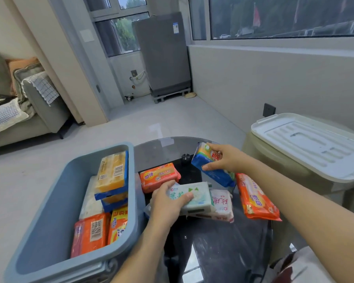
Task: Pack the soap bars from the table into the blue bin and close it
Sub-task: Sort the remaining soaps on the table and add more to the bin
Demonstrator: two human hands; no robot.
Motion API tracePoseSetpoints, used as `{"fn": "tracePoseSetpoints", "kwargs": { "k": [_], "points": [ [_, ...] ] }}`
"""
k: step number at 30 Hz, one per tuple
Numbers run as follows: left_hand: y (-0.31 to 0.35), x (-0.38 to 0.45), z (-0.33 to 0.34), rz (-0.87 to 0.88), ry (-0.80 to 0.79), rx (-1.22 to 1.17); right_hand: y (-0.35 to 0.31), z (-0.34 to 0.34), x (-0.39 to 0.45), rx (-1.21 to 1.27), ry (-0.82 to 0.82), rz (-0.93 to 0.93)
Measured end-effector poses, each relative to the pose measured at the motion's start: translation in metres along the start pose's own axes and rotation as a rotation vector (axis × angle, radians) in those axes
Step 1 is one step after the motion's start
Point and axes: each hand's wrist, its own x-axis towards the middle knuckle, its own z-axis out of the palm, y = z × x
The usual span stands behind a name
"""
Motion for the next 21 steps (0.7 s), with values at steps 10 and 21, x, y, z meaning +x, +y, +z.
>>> {"fn": "tracePoseSetpoints", "kwargs": {
  "k": [10, 21],
  "points": [
    [-0.003, 0.005, -0.002, 0.022, -0.001, 0.059, 0.005, 0.038, 0.035, -0.226, -0.074, 0.031],
    [-0.005, -0.003, -0.009, 0.025, 0.041, 0.250, -0.003, -0.010, -0.025, -0.162, -0.187, -0.020]
  ]
}}
